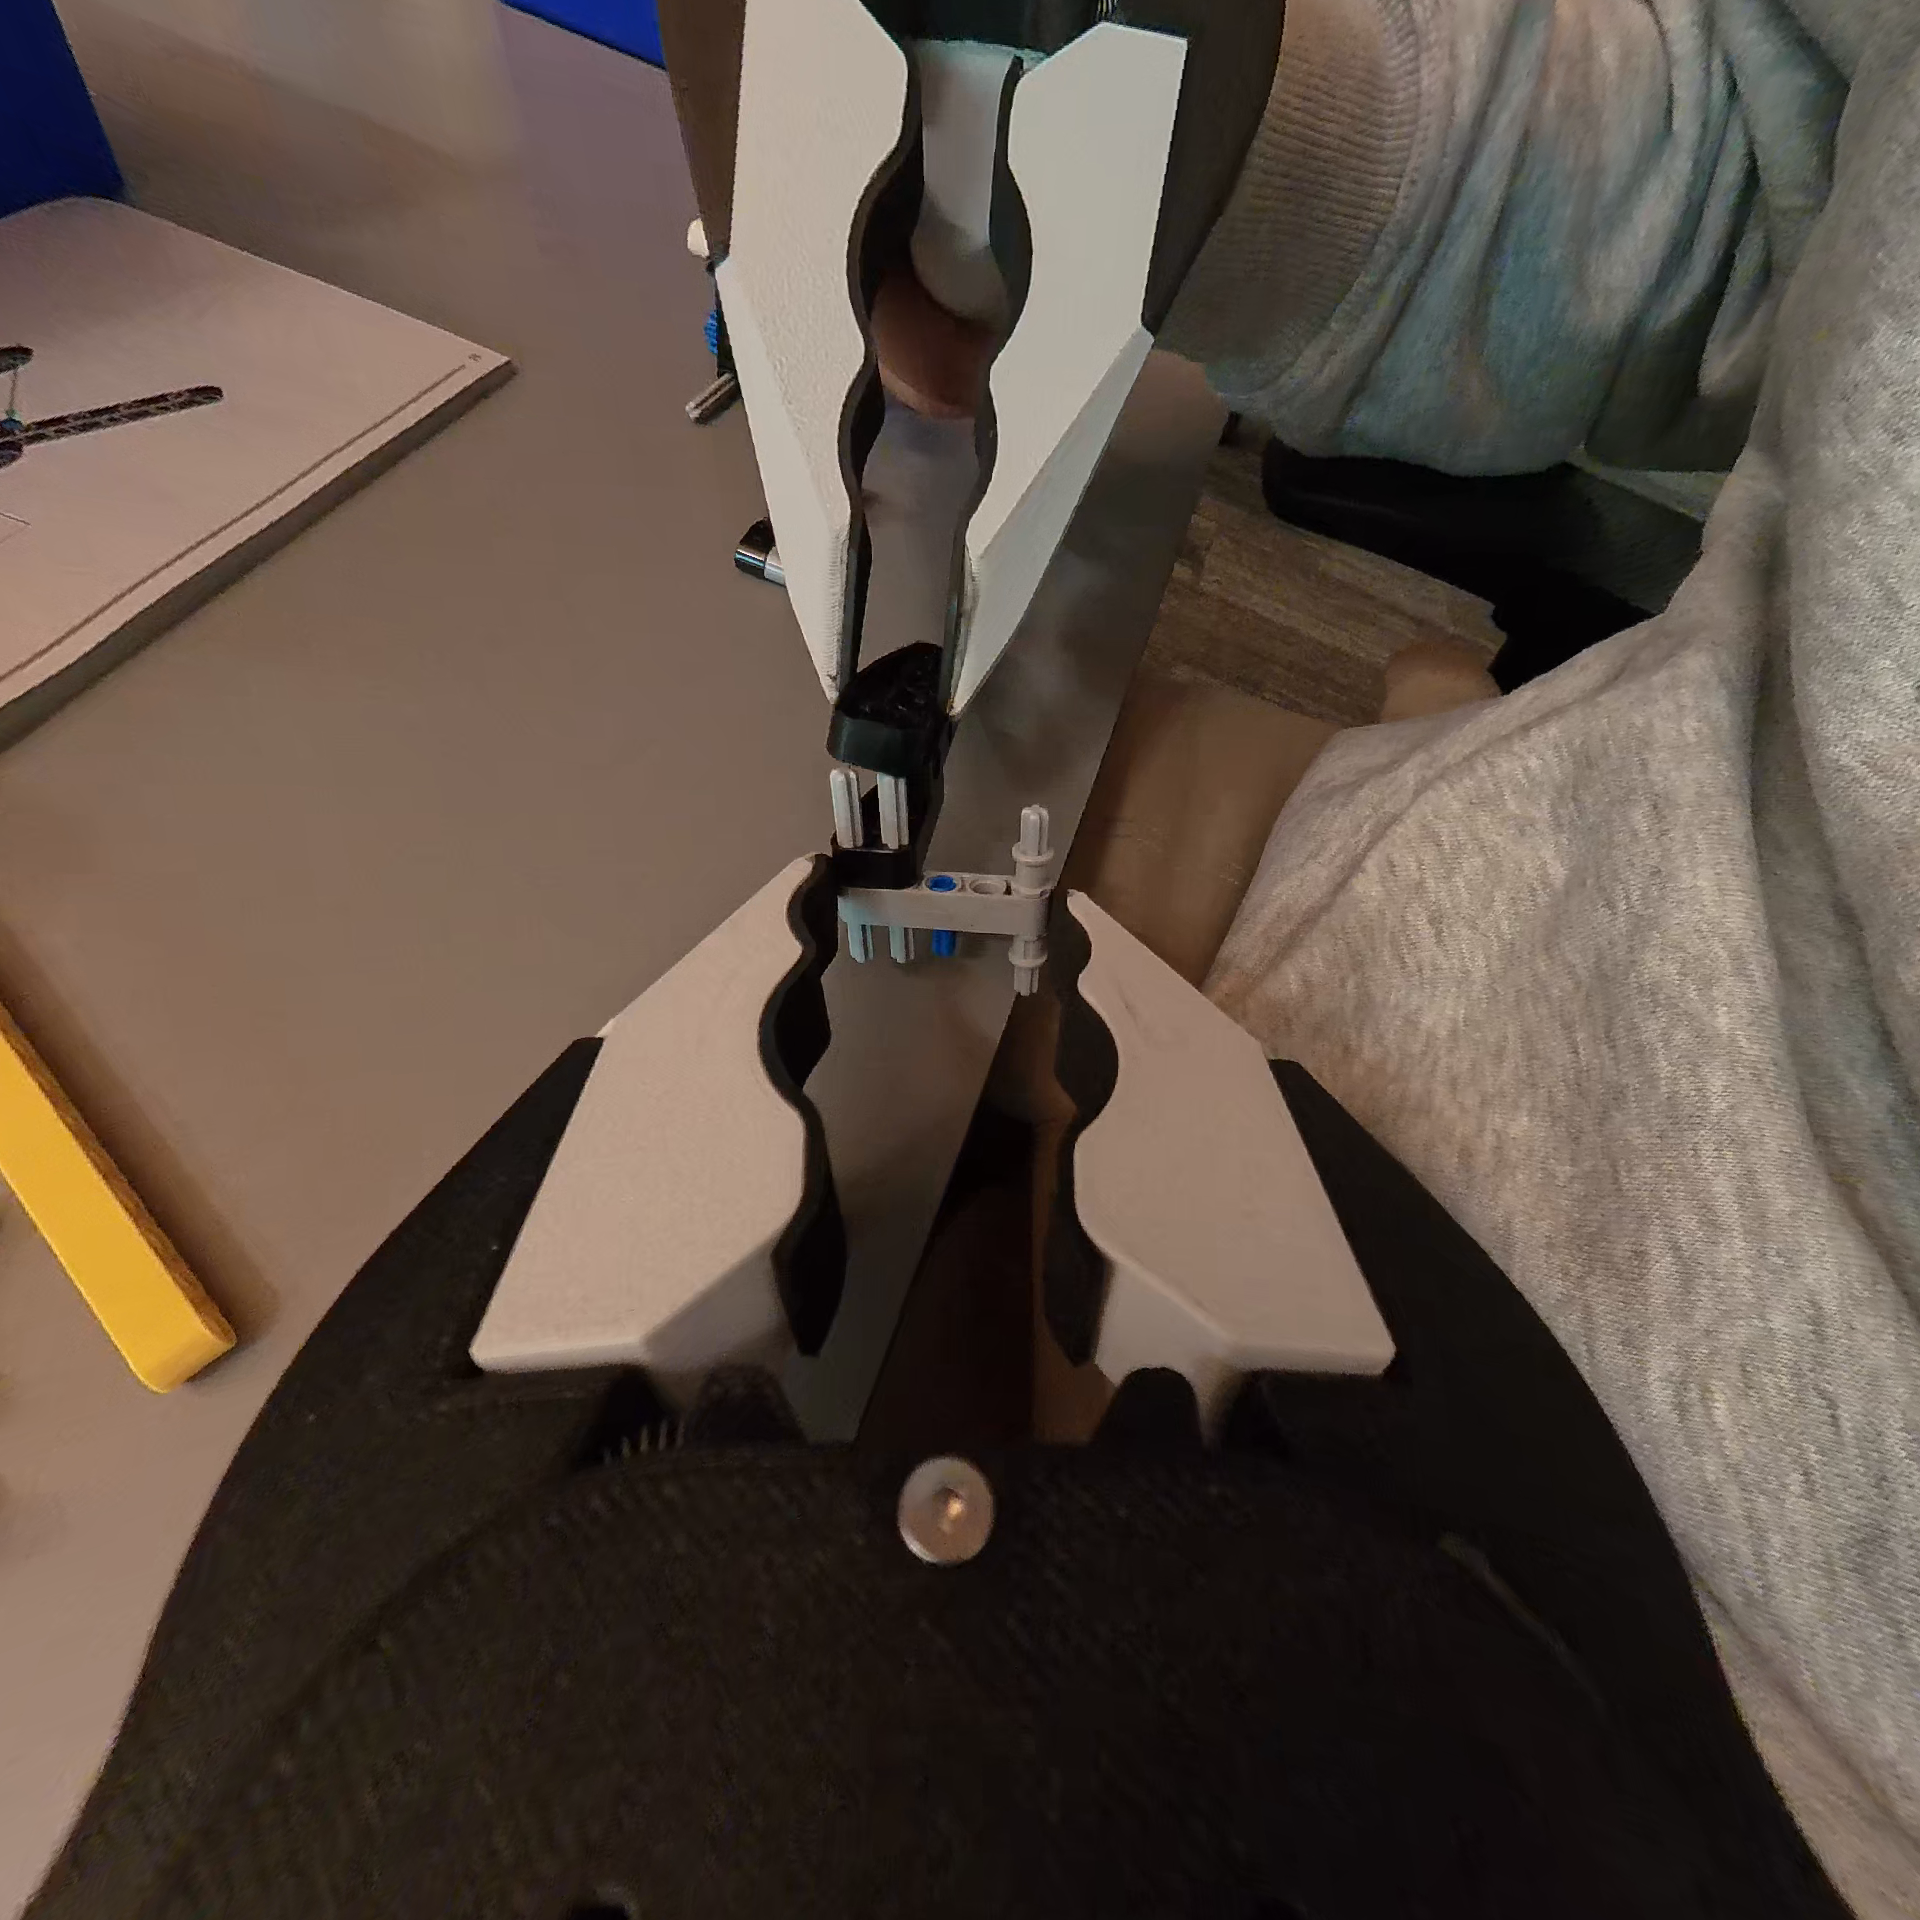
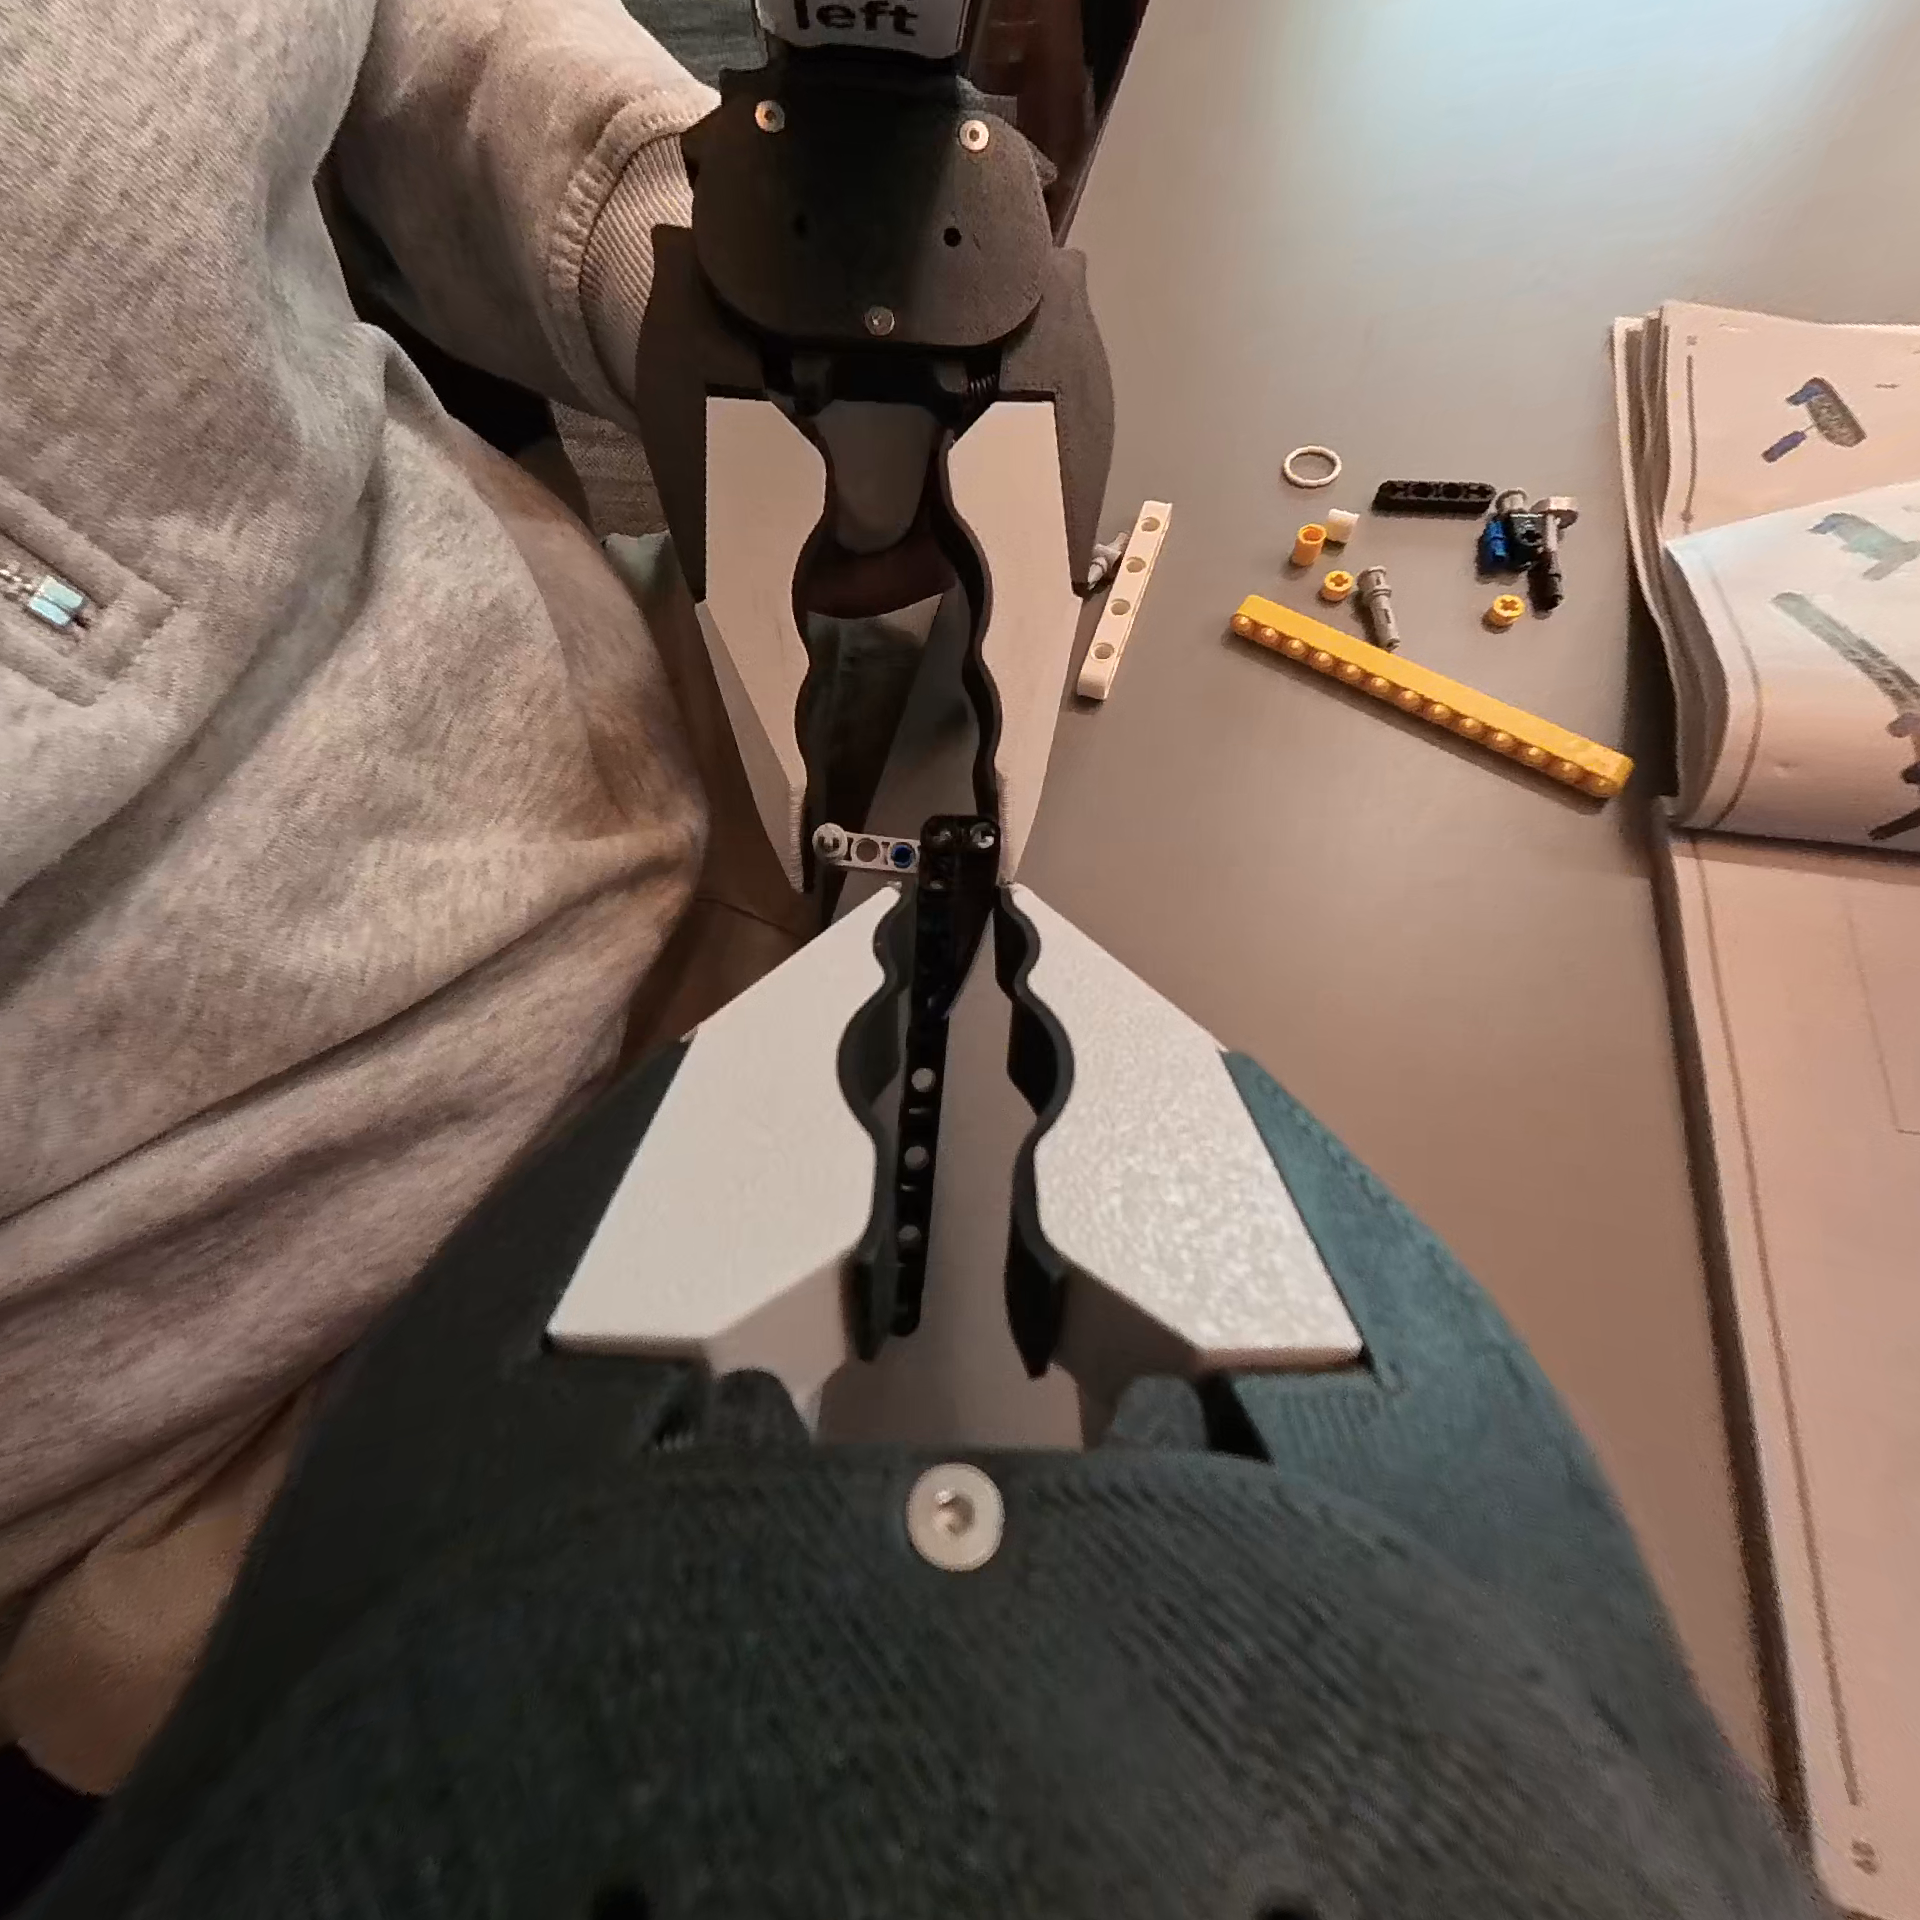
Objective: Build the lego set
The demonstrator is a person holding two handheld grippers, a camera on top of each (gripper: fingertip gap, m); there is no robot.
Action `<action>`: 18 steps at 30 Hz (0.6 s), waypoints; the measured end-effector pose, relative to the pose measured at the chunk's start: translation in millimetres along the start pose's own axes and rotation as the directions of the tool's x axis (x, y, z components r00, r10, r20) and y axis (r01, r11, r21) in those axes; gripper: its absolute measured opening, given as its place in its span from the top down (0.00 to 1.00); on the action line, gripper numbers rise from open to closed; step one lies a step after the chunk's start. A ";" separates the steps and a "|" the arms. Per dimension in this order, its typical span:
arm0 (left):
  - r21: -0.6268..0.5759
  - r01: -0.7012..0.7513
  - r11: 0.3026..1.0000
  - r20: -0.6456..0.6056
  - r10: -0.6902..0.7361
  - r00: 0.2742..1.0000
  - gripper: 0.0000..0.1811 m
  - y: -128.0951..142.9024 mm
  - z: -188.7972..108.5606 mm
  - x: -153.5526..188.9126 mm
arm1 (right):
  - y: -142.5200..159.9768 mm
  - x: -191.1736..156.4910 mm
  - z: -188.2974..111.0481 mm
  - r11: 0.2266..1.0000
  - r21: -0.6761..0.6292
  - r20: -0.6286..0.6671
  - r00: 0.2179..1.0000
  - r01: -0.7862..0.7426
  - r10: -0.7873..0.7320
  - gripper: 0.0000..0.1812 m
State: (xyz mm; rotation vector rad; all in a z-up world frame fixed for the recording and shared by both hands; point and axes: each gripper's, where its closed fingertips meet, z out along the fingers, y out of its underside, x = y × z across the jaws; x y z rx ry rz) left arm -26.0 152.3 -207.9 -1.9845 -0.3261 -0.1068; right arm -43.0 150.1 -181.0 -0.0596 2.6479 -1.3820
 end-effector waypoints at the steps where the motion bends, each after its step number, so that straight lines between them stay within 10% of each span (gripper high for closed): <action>1: 0.001 0.001 1.000 0.001 -0.001 1.000 0.80 -0.1 0.0 -0.1 | 0.0 0.1 0.1 1.000 0.000 0.001 1.000 0.004 -0.004 0.92; 18: 0.012 0.010 1.000 -0.009 -0.010 1.000 0.80 -1.8 -1.4 0.8 | -1.0 1.4 -2.3 1.000 -0.001 0.039 0.999 -0.014 0.014 0.92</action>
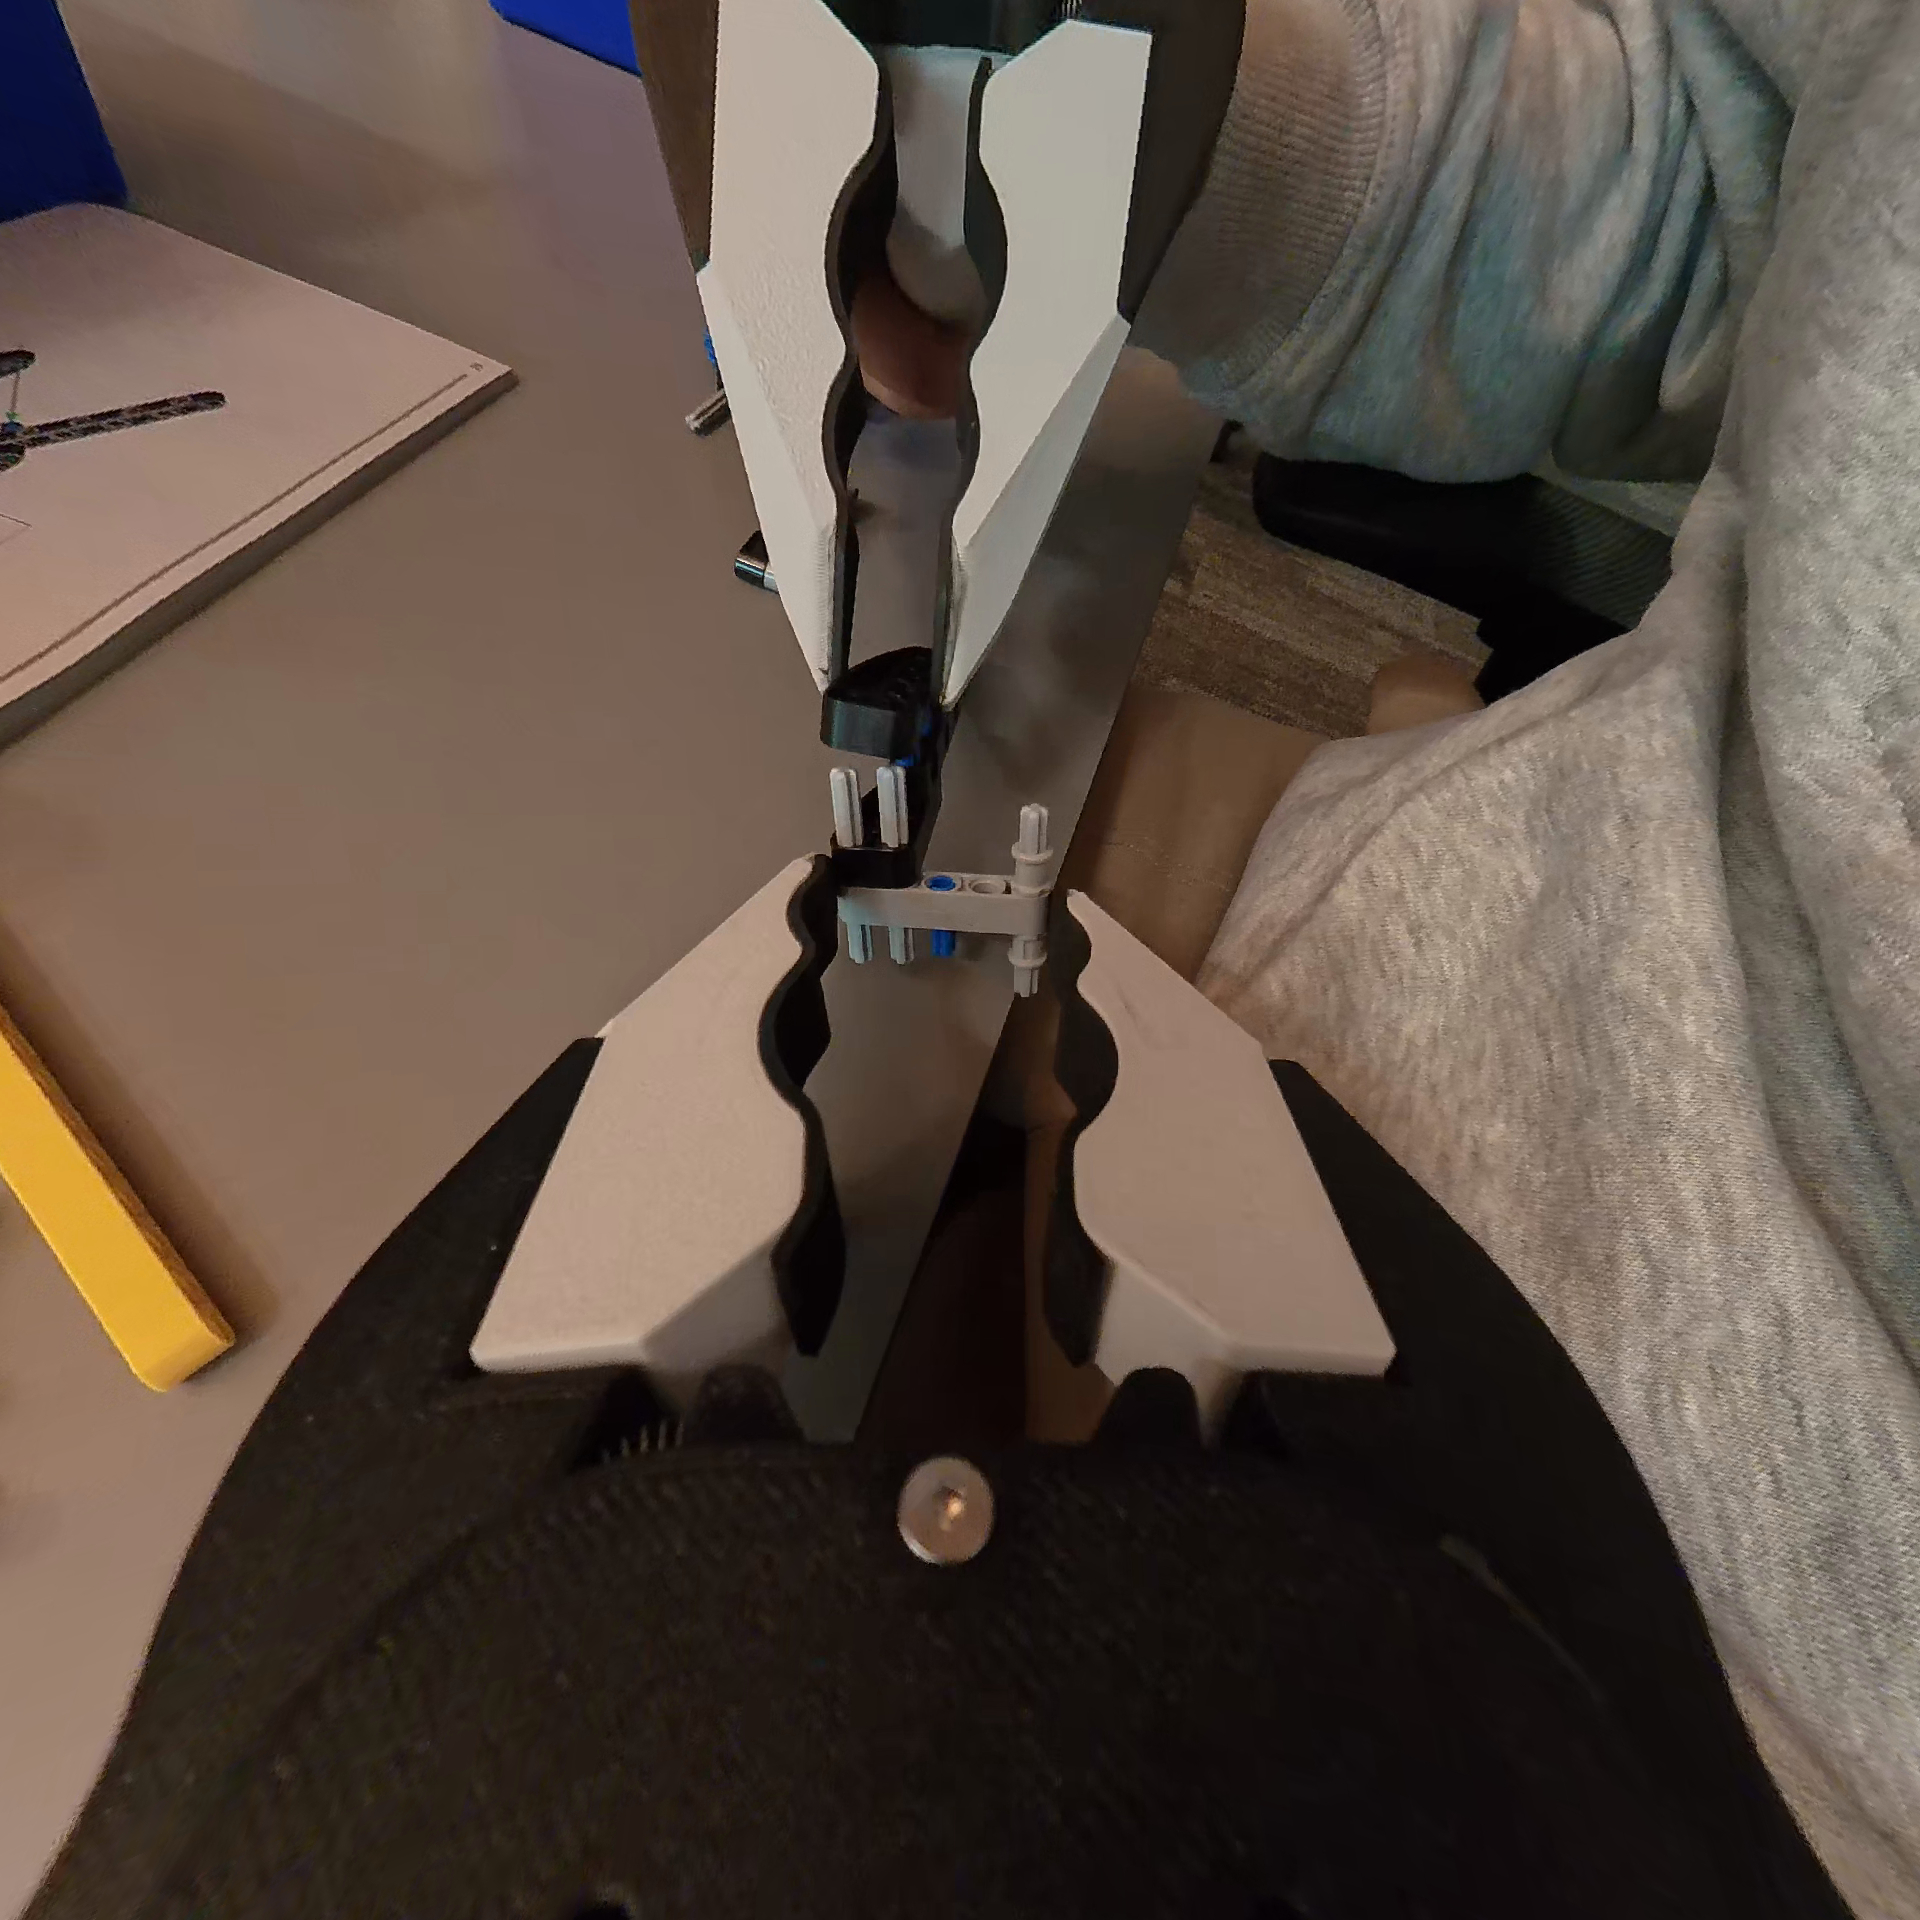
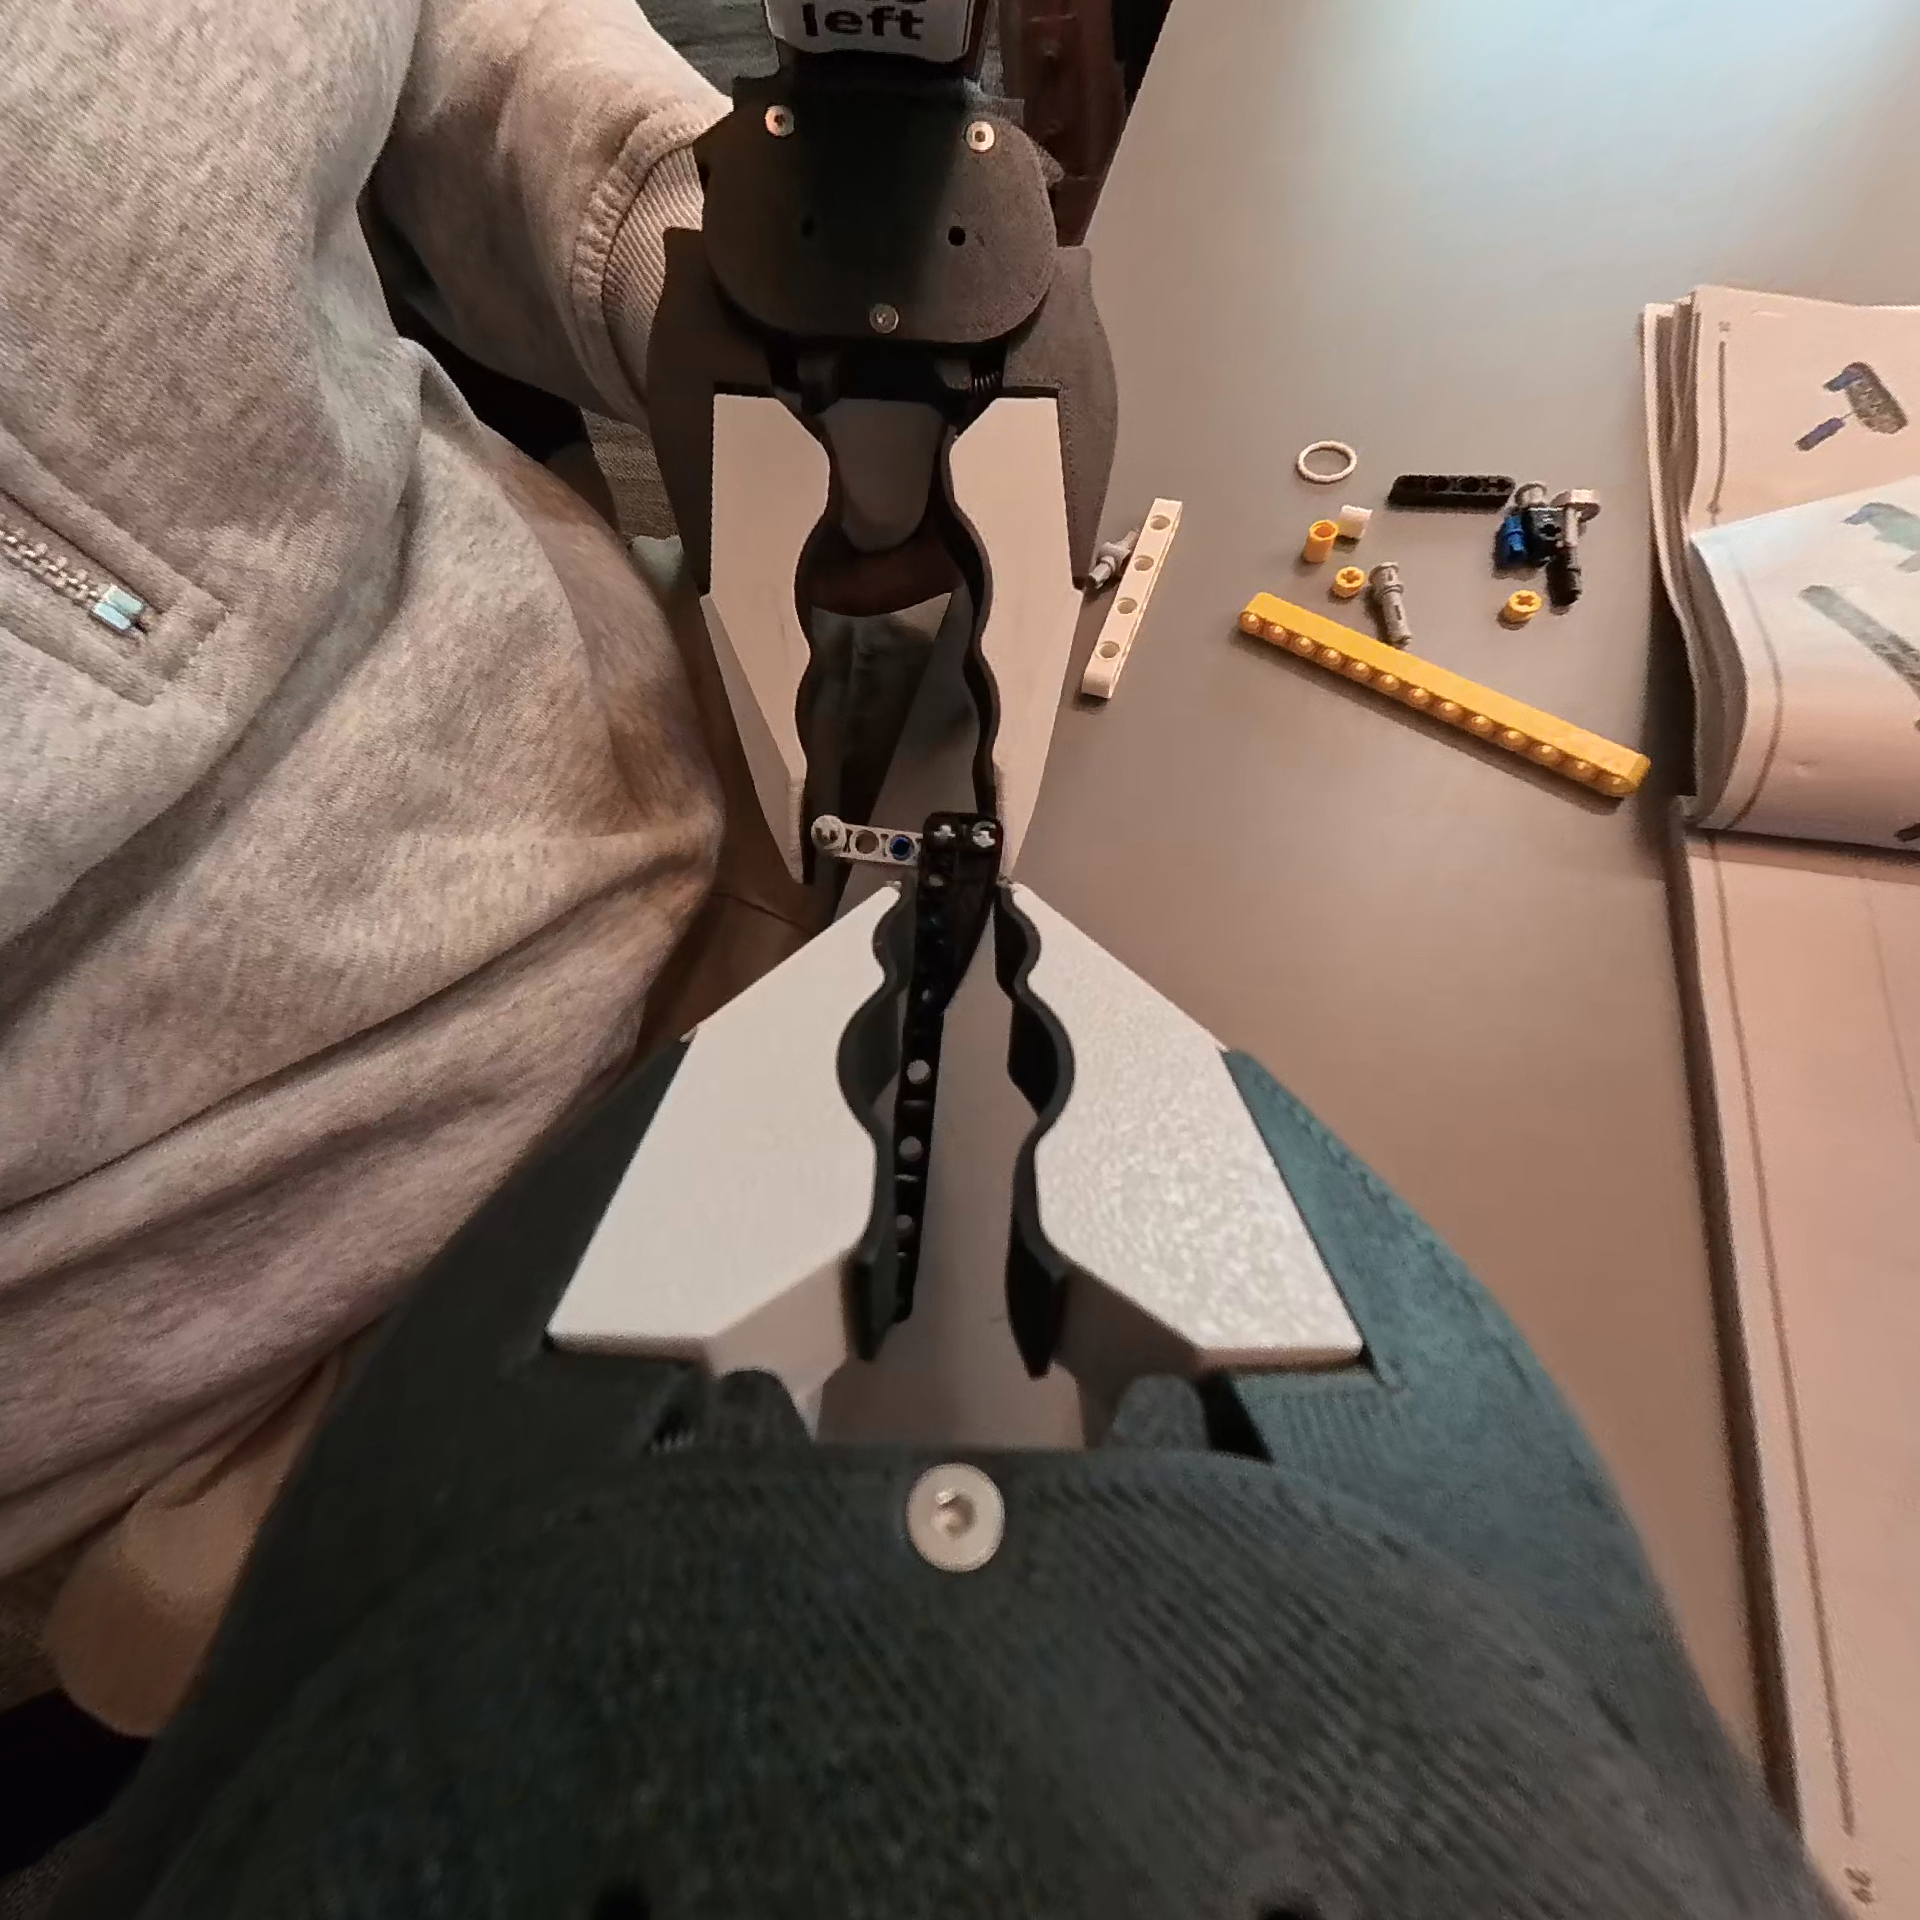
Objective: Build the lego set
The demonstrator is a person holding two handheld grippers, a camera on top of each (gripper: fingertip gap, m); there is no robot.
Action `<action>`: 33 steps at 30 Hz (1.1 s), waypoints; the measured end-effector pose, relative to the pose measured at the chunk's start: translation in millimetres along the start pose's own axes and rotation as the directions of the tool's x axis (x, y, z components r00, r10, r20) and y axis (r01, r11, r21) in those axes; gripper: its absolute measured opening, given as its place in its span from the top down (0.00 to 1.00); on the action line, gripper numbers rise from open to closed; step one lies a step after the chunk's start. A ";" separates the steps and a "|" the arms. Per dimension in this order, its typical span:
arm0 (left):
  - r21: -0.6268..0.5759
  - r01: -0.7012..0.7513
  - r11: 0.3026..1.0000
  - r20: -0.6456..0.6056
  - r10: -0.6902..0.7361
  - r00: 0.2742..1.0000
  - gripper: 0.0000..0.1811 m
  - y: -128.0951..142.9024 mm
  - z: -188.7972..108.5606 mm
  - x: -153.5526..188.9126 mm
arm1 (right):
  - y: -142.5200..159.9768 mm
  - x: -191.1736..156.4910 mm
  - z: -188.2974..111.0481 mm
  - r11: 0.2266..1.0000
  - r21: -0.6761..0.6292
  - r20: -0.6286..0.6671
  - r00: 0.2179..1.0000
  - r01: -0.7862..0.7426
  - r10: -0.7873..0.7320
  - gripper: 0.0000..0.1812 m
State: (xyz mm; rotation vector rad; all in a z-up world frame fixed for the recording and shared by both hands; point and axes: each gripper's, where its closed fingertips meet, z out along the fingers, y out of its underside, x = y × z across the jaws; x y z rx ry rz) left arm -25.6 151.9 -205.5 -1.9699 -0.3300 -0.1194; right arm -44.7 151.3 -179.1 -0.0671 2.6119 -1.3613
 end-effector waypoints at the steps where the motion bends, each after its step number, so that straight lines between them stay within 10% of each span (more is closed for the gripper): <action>1: 0.000 -0.001 1.000 0.000 0.001 1.000 0.80 0.0 0.1 0.1 | 0.1 -0.1 0.0 1.000 -0.001 0.003 1.000 -0.002 0.002 0.92; 33: -0.010 0.018 1.000 0.005 -0.018 1.000 0.80 1.3 1.2 0.0 | 11.3 0.9 5.3 0.996 -0.093 -0.017 1.000 0.016 -0.017 0.90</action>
